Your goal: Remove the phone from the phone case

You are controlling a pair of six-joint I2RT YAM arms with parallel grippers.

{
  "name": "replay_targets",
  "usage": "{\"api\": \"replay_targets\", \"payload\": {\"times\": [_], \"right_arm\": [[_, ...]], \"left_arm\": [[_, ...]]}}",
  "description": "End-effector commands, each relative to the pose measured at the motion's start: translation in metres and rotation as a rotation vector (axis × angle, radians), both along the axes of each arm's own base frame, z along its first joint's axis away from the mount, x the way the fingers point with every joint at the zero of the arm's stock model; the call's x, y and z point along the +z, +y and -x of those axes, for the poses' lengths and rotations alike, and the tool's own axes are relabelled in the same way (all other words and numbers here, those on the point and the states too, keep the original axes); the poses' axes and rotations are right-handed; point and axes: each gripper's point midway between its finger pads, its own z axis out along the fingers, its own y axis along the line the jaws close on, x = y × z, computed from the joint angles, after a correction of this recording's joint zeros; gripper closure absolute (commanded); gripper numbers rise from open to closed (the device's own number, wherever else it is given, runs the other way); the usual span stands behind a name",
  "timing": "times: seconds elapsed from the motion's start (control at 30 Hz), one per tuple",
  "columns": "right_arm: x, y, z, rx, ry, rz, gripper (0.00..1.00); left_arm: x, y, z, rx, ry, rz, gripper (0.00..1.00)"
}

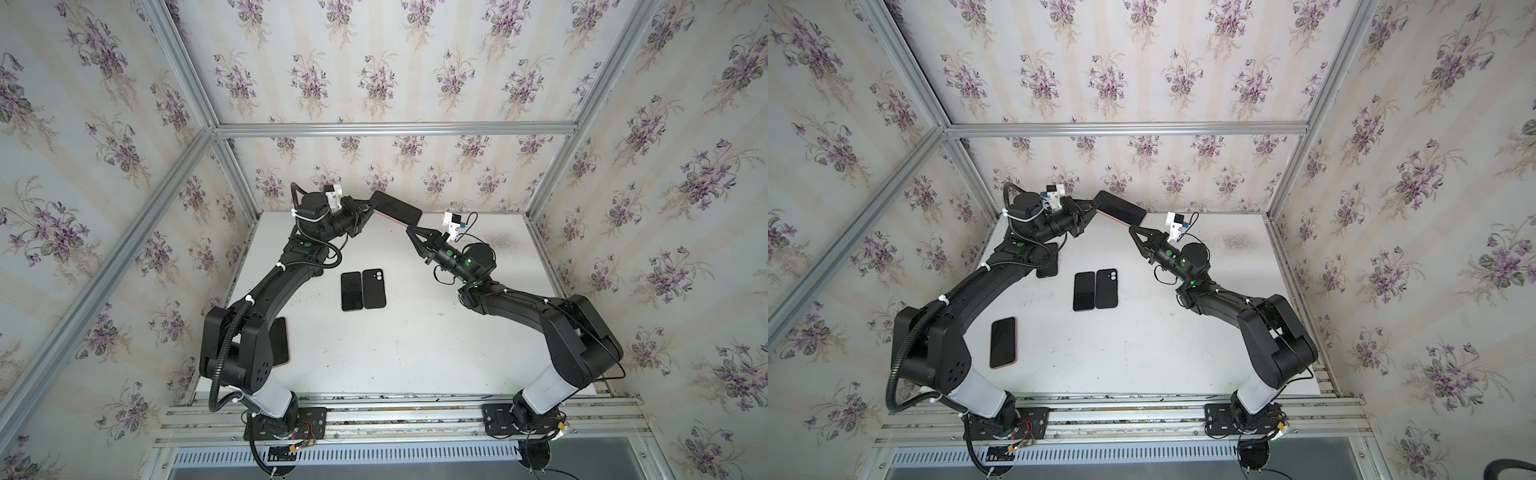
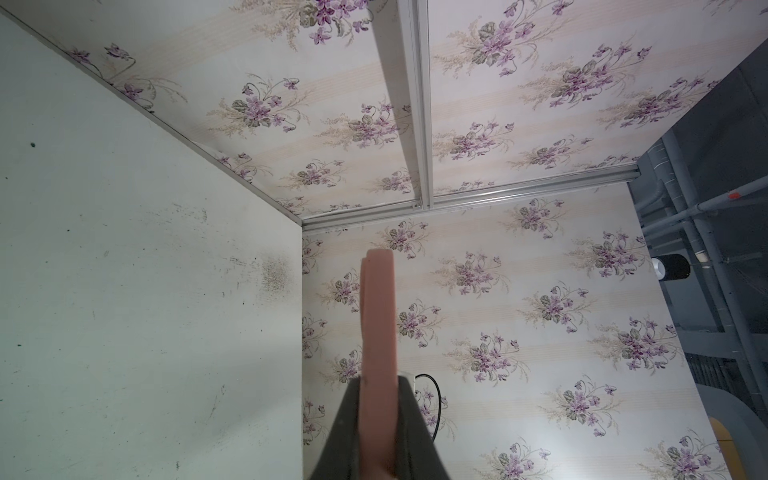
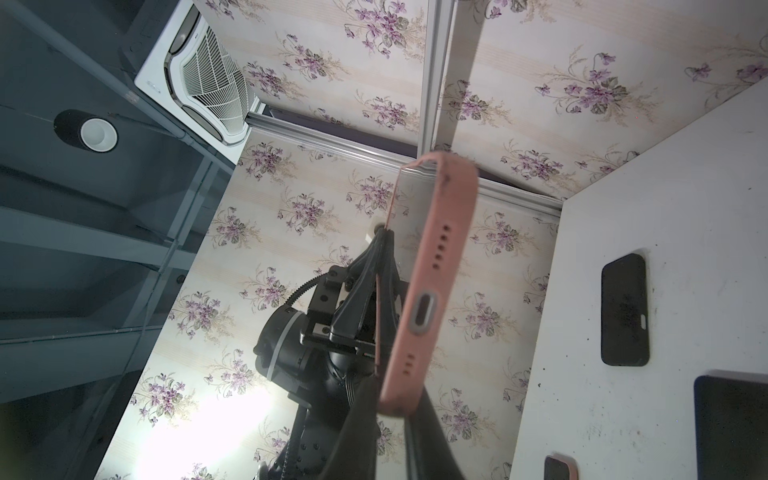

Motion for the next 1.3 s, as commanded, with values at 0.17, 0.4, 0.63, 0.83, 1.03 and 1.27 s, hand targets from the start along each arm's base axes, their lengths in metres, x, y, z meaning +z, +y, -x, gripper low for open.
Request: {"api": "replay_targets", "payload": {"times": [0.17, 0.4, 0.63, 0.83, 1.03, 1.27], "right_arm": [[0.018, 0.007, 0.009, 0.05, -0.137, -0.003, 1.0], [0.003, 0.019, 0.03, 0.09, -0.409, 0.305, 1.0], [0.001, 0.008, 0.019, -0.014, -0.654, 0.624, 1.0], [0.026, -0.03, 0.002, -0.112, -0.642, 0.543, 0.84], [0.045, -0.035, 0.037, -0.038, -0.61, 0.403, 0.45], [0.069, -0.033, 0.05, 0.009, -0.477, 0.169, 0.39]], "left_arm": [[0.029, -0.005, 0.003, -0.042, -0.041, 0.089, 1.0], [0.05, -0.019, 0.011, -0.141, 0.053, 0.21, 1.0], [0.063, -0.031, 0.026, -0.224, 0.063, 0.206, 1.0], [0.068, -0.02, 0.029, -0.206, 0.007, 0.144, 1.0], [0.076, -0.011, 0.023, -0.16, -0.075, 0.111, 1.0], [0.072, -0.01, 0.015, -0.141, -0.109, 0.108, 1.0]]}}
